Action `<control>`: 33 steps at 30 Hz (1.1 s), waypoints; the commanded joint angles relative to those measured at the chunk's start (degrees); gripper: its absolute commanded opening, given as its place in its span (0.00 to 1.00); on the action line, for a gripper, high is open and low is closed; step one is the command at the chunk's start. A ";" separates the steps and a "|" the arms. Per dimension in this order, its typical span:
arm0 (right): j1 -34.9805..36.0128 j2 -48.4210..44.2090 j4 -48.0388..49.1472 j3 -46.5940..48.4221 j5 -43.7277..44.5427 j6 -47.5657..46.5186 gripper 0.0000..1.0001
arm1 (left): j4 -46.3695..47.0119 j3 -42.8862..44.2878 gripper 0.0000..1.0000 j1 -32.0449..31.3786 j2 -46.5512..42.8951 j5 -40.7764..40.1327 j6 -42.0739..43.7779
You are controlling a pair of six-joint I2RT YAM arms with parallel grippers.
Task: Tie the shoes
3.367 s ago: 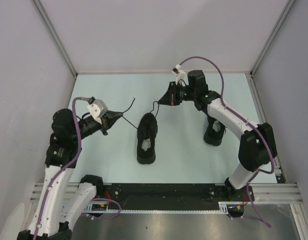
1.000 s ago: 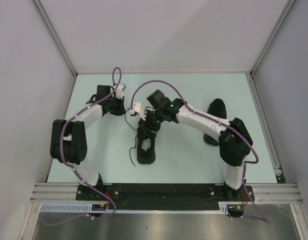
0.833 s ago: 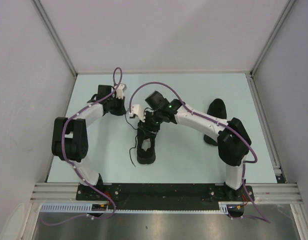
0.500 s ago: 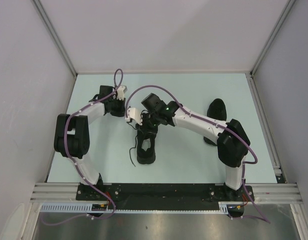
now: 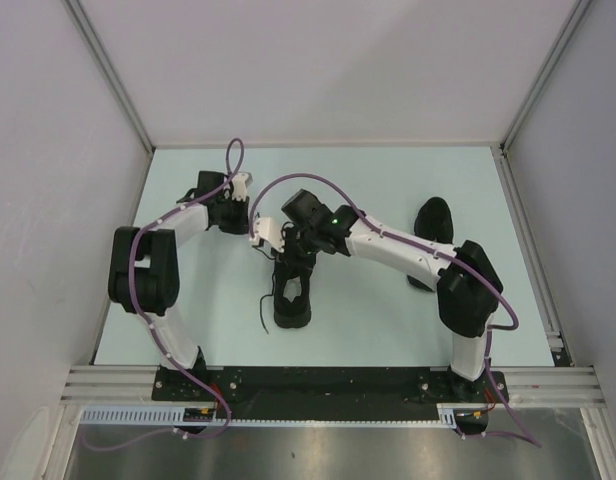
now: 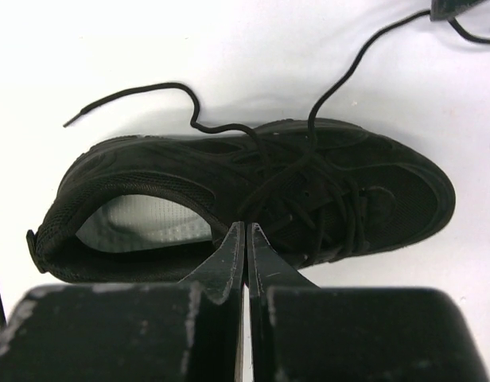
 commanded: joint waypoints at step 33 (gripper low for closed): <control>-7.92 -4.80 8.47 -3.96 -10.10 19.56 0.00 | -46.85 -26.74 0.49 -9.92 -42.50 14.62 112.03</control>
